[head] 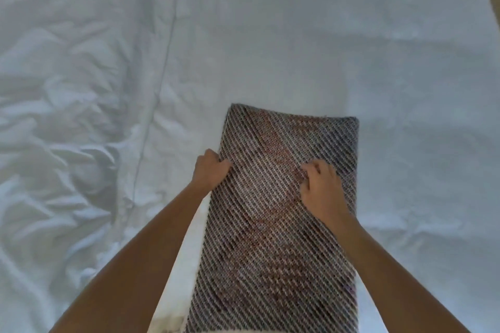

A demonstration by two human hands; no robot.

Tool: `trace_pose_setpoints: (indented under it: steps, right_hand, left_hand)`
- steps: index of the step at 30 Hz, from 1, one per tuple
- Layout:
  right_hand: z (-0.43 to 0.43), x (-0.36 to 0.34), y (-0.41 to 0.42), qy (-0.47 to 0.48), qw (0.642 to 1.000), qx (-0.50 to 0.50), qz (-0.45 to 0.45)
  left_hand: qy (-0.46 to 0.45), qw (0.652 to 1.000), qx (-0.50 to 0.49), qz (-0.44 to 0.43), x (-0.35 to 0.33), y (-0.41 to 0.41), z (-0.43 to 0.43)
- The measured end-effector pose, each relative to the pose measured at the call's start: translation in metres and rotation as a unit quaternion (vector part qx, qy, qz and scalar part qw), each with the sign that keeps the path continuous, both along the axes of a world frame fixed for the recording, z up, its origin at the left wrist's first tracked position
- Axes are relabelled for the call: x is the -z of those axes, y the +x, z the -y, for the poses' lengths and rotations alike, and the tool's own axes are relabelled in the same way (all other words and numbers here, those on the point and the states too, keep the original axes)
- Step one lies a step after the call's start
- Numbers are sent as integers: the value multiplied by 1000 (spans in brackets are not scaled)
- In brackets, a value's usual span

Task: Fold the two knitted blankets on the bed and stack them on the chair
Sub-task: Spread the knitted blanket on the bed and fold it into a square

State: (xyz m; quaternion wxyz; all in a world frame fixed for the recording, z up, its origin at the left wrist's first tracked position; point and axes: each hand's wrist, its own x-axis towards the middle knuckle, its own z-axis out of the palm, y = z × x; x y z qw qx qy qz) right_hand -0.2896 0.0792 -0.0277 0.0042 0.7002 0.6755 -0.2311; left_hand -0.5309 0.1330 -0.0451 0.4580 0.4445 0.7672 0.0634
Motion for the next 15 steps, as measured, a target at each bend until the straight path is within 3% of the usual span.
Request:
trace_pose_setpoints:
  steps: [5, 10, 12, 15]
  right_hand:
    - [-57, 8, 37, 41, 997, 24, 59]
    - [-69, 20, 32, 64, 997, 8, 52]
    - [-66, 26, 31, 74, 996, -25, 38]
    - [-66, 36, 37, 23, 998, -37, 50]
  left_hand:
    - [71, 997, -21, -1, 8, 24, -85]
    - [114, 990, 17, -85, 22, 35, -113]
    - [138, 985, -18, -106, 27, 30, -115]
    - [134, 981, -51, -129, 26, 34, -116]
